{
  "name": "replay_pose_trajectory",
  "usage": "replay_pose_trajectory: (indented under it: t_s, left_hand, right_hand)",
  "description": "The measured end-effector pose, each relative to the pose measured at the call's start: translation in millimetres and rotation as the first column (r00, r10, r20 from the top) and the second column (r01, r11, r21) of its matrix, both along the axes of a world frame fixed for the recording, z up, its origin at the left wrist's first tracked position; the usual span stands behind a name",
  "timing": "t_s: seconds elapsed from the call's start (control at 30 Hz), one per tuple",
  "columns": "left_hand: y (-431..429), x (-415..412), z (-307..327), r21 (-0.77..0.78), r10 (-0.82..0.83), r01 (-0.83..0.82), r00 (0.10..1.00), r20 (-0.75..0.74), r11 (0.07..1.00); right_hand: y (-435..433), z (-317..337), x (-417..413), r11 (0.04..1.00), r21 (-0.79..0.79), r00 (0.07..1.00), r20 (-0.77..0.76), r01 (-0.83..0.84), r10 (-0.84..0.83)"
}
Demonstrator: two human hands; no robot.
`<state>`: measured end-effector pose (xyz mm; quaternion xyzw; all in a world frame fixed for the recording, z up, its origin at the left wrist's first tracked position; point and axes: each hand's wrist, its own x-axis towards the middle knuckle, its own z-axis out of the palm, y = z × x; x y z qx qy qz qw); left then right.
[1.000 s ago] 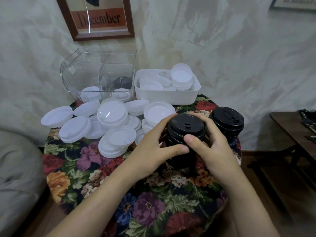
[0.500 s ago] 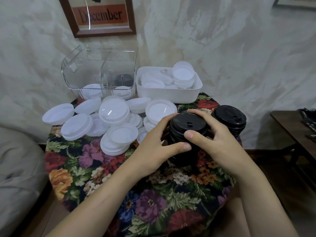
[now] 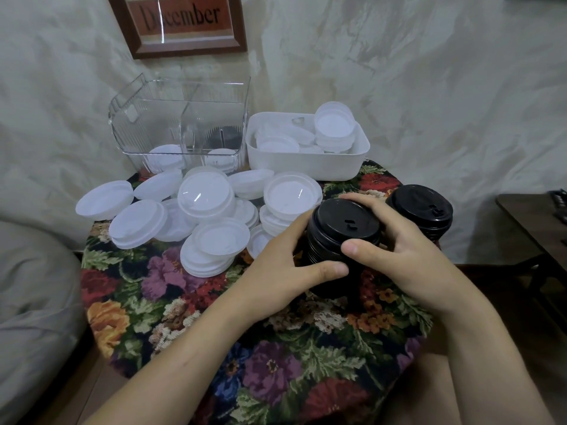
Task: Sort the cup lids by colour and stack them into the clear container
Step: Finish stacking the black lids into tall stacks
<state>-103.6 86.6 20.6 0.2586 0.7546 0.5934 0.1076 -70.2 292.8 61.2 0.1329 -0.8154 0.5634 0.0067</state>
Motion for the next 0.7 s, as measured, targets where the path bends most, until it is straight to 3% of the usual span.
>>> replay_pose_trajectory:
  t_s: [0.7]
  left_hand:
    - [-2.3, 7.4, -2.8, 0.046, 0.005, -0.003, 0.999, -0.039, 0.999]
  right_hand:
    - [-0.8, 6.0, 3.8, 0.995, 0.074, 0.997, 0.003, -0.072, 0.072]
